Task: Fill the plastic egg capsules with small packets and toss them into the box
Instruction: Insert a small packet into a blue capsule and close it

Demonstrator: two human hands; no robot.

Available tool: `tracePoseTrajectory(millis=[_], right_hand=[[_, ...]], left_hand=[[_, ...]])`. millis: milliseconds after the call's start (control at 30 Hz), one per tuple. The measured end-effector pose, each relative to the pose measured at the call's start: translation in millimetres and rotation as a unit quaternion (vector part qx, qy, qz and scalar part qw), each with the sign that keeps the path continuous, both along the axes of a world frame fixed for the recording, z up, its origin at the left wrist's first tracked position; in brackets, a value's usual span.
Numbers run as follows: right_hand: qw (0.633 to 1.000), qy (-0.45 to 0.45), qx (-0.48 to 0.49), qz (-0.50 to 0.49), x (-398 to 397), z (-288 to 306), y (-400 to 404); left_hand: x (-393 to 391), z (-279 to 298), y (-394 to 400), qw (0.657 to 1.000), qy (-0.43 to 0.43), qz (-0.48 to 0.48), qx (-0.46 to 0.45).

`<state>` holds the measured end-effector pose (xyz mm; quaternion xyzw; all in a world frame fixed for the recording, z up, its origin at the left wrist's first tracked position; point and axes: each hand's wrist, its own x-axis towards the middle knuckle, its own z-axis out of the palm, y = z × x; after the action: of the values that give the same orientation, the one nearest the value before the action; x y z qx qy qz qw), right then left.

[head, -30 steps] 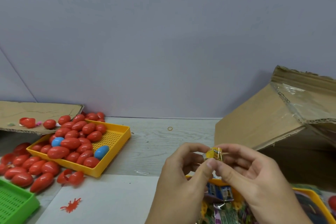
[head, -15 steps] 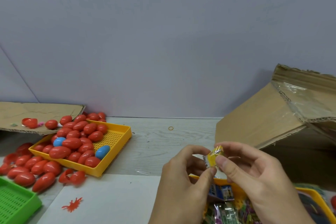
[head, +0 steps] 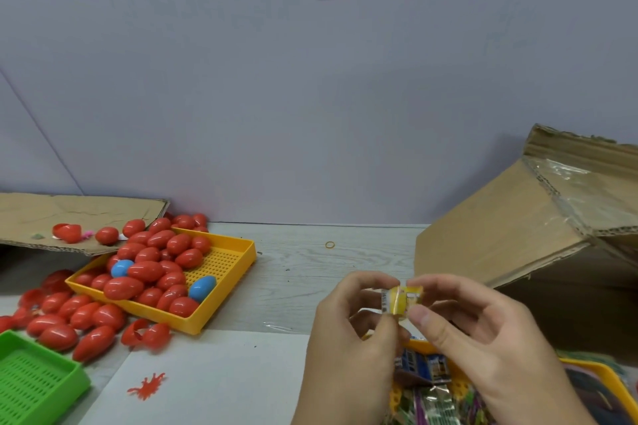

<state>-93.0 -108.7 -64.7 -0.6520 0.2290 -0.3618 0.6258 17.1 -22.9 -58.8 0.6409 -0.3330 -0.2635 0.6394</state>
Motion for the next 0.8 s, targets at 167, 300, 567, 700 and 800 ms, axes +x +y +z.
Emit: tracePoseTrajectory(millis=[167,300,567,700,800], right_hand=[[1.0,-0.002,0.012,-0.006,0.5,2.3,1.5],[0.999,0.019,0.023,-0.013,0.6,3.6,2.0],[0.999,0.022,0.049,-0.01,-0.1,7.7,3.0],[0.999,0.022,0.035,-0.023,-0.1,6.1,2.7],[0.999,0.021,0.034,-0.032,-1.0,4.7,1.3]], left_hand=[[-2.5,-2.1,-0.9,0.998,-0.065,0.02,0.006],[-2.3,-0.6,-0.3,0.996,-0.087,0.035,0.001],[-2.5,-3.2,0.3,0.99,-0.127,0.055,0.014],[-0.9,-7.0,0.0,0.987,-0.151,0.053,0.032],[-1.2,-8.7,-0.6,0.985,-0.161,0.047,0.039]])
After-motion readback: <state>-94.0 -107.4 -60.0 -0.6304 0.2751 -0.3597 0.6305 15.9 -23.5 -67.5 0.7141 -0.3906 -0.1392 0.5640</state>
